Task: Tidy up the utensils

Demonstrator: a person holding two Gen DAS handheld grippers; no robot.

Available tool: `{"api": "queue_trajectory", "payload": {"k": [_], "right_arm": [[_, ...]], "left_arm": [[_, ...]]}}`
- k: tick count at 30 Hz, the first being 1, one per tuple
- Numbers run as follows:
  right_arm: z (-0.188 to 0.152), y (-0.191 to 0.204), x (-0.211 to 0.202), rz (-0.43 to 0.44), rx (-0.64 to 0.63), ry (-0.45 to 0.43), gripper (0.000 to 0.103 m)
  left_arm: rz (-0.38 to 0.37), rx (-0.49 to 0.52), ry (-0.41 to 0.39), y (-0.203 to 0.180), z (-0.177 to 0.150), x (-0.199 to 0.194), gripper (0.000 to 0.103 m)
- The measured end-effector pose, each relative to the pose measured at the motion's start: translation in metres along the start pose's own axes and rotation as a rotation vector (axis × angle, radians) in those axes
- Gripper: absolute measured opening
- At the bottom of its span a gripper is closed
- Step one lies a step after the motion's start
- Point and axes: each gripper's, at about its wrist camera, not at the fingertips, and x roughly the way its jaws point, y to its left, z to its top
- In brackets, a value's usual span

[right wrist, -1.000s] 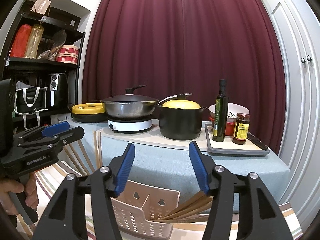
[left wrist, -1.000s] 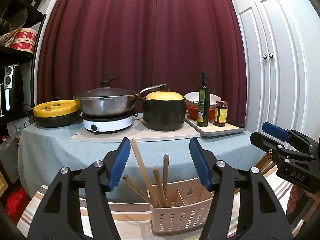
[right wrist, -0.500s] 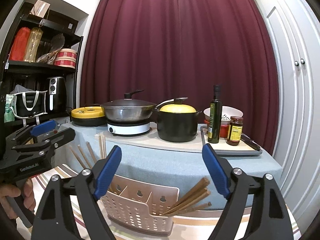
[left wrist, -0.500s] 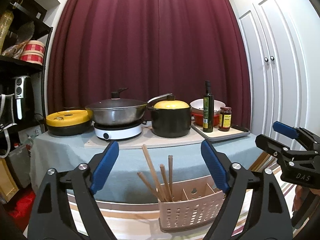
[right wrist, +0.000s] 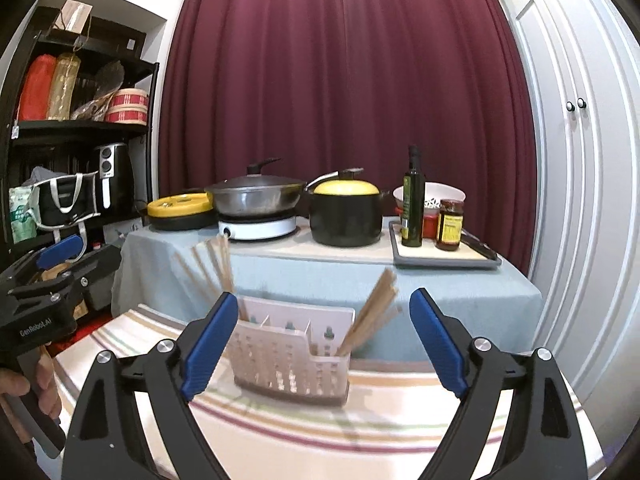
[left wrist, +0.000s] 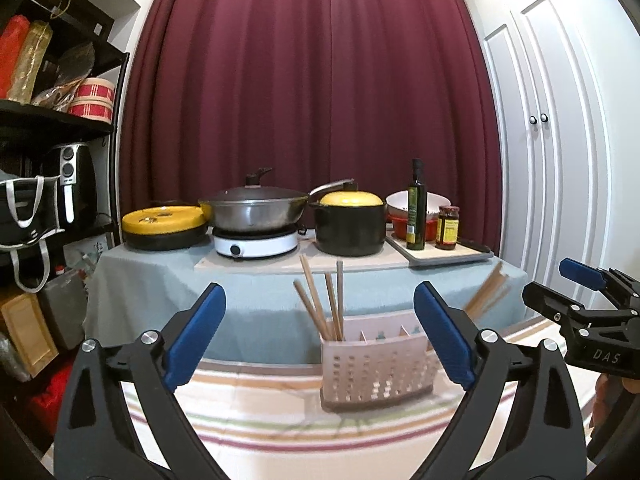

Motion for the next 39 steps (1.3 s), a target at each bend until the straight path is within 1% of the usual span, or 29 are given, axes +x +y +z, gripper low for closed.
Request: {"api": "queue_trajectory", "payload": {"k": [7,11,13,16,23,39], "right_arm": [[-0.010,-0.002,-0.033,-0.022,-0.001,0.017,0.085],[-0.012,-0.003,-0.048,-0.033,0.003,0.018,0.085],[-0.013,-0.003,-0.053,-0.036,0.007,0.019,0.085],[-0.015,-0.004,-0.060,-0.038,0.010,0.020,0.085],[-0.017,-0.004,-0.069,-0.041,0.015,0.015,0.085],[-0.014,-0.004,-0.076,-0.047,0.016,-0.003,0.086]], "left_arm": [[0.001,-0.010,0.038,-0.004,-0.014,-0.036,0.094],[0.001,-0.020,0.043,-0.005,-0.017,-0.054,0.094],[0.001,-0.031,0.045,-0.004,-0.017,-0.062,0.097],[-0.003,-0.042,0.048,-0.003,-0.019,-0.071,0.098],[-0.008,-0.038,0.051,-0.006,-0.021,-0.082,0.098],[-0.003,-0.035,0.038,-0.010,-0.019,-0.089,0.098]]}}
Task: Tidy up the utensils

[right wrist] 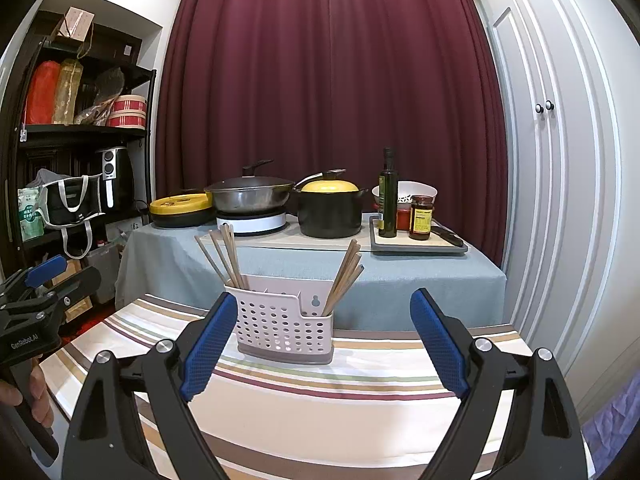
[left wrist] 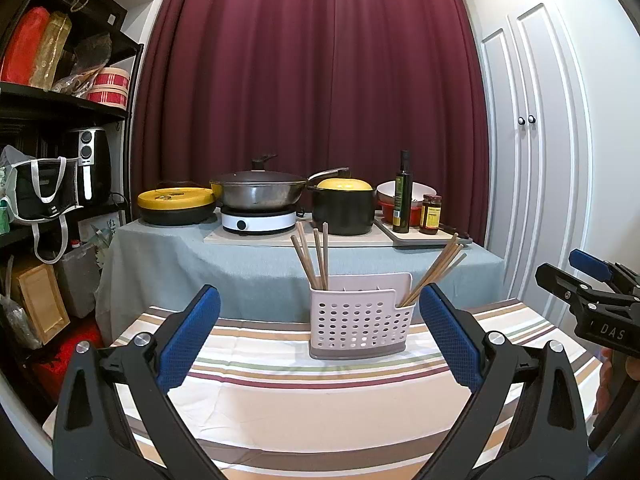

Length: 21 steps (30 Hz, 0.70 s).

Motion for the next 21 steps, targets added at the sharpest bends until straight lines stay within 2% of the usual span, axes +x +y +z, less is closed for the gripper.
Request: {"api": "queue_trajectory", "payload": {"k": [11,21], "right_arm": [[0.0003,-0.0029,-0.0031,-0.001,0.004,-0.005,0.086],[-0.0023,-0.0046,-0.0024,-0.002,0.005,0.003,0.086]], "left_arm": [[0.014,-0.014,0.010,0.0016,0.0036,-0.0010,0.099],[-0.012,-0.018,0.037,0.0006,0.0017,0.0045,0.099]]}}
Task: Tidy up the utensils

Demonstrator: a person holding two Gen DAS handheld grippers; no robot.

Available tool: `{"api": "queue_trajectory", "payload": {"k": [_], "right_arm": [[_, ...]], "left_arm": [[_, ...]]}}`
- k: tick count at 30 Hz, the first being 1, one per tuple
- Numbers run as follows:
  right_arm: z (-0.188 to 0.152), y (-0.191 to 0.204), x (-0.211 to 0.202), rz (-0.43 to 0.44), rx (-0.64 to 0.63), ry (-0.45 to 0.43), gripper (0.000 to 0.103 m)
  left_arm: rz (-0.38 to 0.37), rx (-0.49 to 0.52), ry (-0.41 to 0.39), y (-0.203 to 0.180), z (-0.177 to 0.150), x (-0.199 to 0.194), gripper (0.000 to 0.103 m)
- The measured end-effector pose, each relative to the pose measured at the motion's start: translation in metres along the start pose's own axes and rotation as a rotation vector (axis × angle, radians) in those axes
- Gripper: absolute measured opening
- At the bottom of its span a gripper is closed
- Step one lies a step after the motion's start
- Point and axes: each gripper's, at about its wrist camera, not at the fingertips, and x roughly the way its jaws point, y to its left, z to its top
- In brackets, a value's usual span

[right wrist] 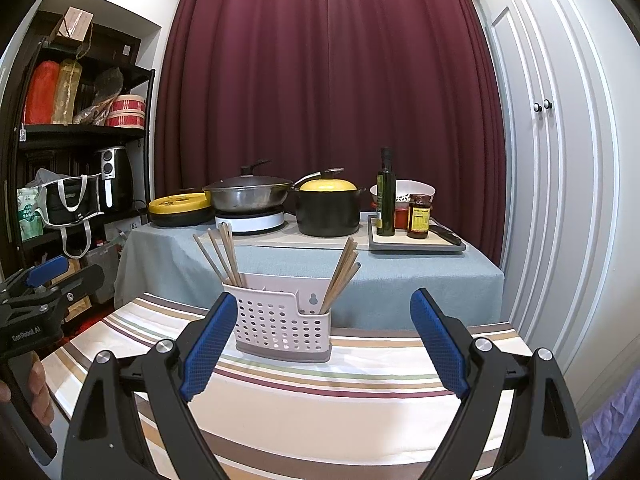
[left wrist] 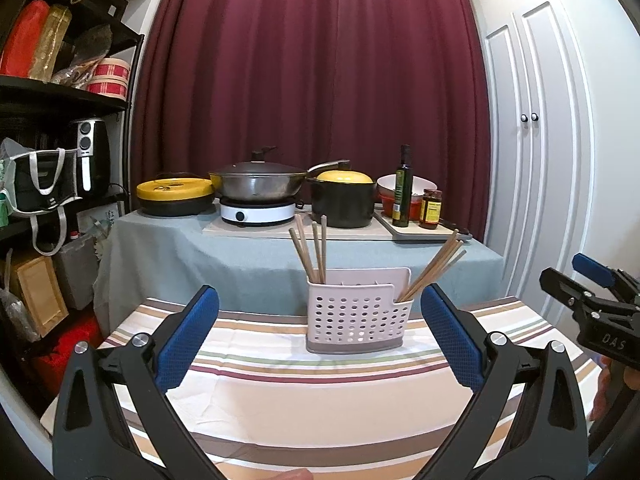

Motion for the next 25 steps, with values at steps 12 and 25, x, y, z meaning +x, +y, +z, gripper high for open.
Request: {"api": "queue_trajectory", "payload": {"k": [12,25], "right_arm": [[-0.005,-0.001,0.009,0.001,0.002,0.021,0.086],[-0.021,-0.016,0.034,-0.030,0.023,0.074,0.086]], "left_arm": [[0.008,0.034,-0.035,-0.007,-0.002,0.005,0.099],[0.013,0.046,0.090,0.007,-0.023,0.061,0.099]]}}
